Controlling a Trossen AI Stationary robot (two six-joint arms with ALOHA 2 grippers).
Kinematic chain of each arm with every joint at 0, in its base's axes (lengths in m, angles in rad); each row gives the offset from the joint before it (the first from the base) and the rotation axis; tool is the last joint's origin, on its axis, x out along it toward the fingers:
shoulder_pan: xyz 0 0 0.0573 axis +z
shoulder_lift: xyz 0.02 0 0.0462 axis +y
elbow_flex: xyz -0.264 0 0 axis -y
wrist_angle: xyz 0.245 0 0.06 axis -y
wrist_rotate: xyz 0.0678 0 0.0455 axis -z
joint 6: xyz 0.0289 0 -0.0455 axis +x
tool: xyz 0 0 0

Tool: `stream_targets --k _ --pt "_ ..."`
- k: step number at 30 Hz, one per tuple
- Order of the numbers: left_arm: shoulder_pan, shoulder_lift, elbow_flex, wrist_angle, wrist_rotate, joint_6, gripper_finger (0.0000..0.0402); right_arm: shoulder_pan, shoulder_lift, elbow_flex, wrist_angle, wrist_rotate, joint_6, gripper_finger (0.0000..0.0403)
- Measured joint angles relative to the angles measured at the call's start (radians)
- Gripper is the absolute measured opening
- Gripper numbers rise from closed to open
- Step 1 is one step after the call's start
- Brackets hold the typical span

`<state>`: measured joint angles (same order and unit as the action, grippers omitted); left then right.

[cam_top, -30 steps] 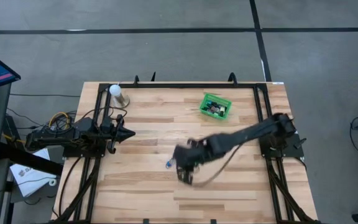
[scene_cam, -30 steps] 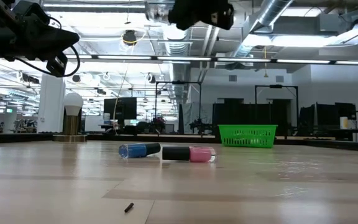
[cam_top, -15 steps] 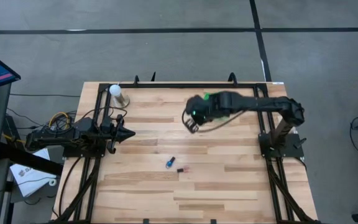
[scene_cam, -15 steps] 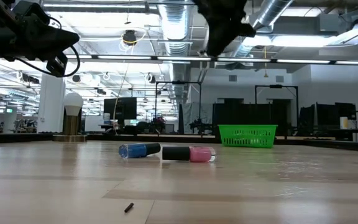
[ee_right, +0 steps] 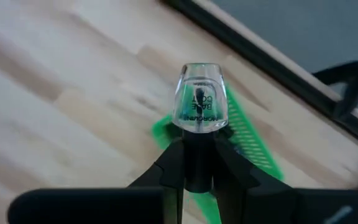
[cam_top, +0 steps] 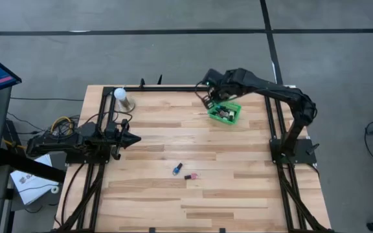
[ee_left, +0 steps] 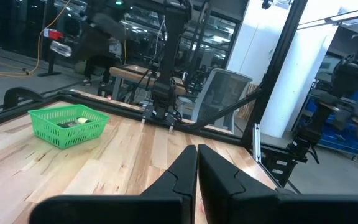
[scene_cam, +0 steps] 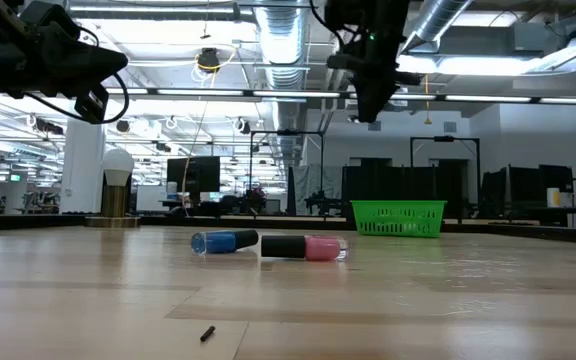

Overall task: Pick & Place Nail Polish
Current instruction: Put the transparent nail polish into the green bin

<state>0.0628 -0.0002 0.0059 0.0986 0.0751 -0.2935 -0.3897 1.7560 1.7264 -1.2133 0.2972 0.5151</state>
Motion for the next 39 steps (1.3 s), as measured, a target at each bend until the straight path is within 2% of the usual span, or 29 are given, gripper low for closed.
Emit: stream_targets --k 6,10,16,21,29,39 --pt "0.000 0.000 0.000 0.000 0.000 0.000 0.0008 -0.088 0.000 -0.007 -0.039 0.001 -0.004 0.0045" --pt "0.000 0.000 0.000 0.000 0.000 0.000 0.0008 -0.104 0.000 -0.106 0.005 -0.001 -0.024 0.0045" --pt "0.000 0.000 0.000 0.000 0.000 0.000 0.0008 -0.118 0.001 -0.286 0.108 -0.051 -0.201 0.0045" --pt "0.000 0.000 0.000 0.000 0.000 0.000 0.0008 -0.116 0.001 -0.374 0.224 -0.114 -0.380 0.0045" --pt "0.000 0.000 0.000 0.000 0.000 0.000 0.0008 -0.121 0.001 -0.424 0.283 -0.117 -0.618 0.0045" --pt "0.000 0.000 0.000 0.000 0.000 0.000 0.0008 -0.177 0.001 -0.452 0.357 -0.116 -0.623 0.0045"
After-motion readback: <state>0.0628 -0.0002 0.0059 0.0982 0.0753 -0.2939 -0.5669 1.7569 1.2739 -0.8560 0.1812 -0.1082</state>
